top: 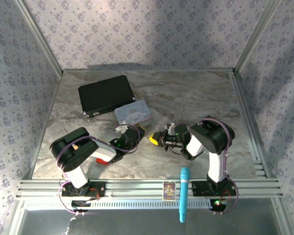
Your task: Unlock the padlock with the key
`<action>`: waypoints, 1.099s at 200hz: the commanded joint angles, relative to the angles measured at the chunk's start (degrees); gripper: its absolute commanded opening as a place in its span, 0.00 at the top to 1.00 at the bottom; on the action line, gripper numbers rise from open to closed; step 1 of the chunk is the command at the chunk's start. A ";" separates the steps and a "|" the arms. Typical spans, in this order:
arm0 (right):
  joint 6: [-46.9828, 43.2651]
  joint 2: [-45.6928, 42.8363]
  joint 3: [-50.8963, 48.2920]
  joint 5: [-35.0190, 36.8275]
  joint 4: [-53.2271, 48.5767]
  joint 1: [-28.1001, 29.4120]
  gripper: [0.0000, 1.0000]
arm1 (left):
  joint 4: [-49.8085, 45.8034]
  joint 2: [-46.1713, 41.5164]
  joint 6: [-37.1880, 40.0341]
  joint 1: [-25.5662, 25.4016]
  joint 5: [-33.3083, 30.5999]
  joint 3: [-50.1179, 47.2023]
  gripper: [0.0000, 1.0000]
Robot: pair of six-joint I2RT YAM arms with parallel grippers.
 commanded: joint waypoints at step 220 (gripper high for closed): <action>3.99 -1.73 3.96 7.74 -4.60 6.77 1.00 | -15.16 2.62 -0.39 -3.83 3.60 6.31 1.00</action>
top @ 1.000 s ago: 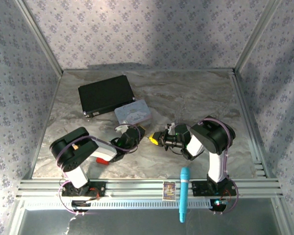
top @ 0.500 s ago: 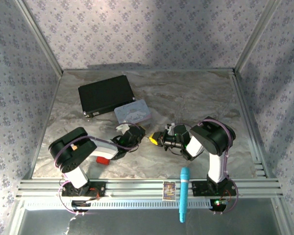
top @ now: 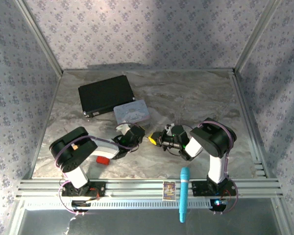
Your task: Unlock the padlock with the key
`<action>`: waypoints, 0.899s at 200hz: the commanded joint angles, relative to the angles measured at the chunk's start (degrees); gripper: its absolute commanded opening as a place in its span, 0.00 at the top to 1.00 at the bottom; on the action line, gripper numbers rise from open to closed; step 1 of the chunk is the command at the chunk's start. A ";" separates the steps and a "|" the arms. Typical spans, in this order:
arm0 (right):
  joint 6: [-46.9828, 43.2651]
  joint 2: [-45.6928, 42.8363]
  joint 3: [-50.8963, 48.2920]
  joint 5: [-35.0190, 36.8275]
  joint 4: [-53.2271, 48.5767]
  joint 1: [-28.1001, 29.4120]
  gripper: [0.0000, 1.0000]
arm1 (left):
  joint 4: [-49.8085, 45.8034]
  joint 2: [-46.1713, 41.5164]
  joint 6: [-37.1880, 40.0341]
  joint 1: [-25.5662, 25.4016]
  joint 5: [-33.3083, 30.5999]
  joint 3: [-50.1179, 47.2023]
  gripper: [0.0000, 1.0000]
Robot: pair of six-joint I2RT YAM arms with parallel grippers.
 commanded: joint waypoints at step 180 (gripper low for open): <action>6.09 1.50 7.02 5.22 -0.69 7.09 1.00 | -0.45 0.13 0.18 -4.62 9.93 1.17 1.00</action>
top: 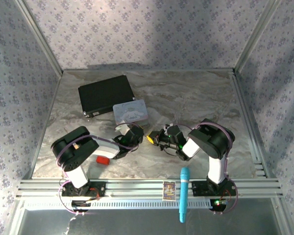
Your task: Unlock the padlock with the key
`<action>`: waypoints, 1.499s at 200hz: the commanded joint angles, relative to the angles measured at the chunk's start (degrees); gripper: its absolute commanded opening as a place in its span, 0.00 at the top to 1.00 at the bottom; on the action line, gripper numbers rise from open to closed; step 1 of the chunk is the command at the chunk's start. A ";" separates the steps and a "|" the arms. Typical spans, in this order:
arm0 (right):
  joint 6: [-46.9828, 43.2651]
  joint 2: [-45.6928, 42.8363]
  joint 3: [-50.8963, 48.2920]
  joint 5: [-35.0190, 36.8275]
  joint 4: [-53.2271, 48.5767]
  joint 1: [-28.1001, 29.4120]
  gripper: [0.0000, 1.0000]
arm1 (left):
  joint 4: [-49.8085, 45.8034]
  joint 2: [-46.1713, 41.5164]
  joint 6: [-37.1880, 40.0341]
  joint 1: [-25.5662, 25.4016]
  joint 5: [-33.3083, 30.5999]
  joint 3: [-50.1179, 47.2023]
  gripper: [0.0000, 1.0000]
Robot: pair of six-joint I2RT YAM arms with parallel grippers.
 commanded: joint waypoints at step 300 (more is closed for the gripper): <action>-19.62 -40.35 -2.12 9.29 -52.14 2.83 1.00 | -13.20 -2.33 -2.87 -3.28 16.20 0.19 0.88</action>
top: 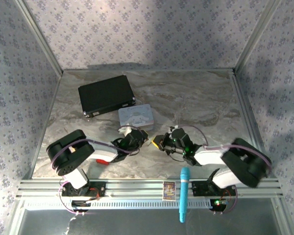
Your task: Unlock the padlock with the key
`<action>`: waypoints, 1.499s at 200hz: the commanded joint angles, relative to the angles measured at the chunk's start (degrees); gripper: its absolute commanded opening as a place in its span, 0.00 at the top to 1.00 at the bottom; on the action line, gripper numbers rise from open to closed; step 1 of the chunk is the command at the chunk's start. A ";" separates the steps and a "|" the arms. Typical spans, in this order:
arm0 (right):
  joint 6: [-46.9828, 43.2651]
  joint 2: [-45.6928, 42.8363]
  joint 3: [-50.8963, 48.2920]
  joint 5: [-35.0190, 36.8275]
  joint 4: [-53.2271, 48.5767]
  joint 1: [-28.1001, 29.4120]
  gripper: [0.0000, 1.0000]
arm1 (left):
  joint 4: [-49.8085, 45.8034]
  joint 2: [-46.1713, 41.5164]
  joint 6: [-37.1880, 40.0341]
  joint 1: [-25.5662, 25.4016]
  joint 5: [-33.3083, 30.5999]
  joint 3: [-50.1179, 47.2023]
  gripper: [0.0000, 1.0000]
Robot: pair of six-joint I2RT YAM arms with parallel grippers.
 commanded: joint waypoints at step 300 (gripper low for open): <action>-12.14 -10.91 11.62 7.46 -2.44 6.09 1.00 | 17.62 -33.85 0.95 -9.97 -5.07 -12.77 0.71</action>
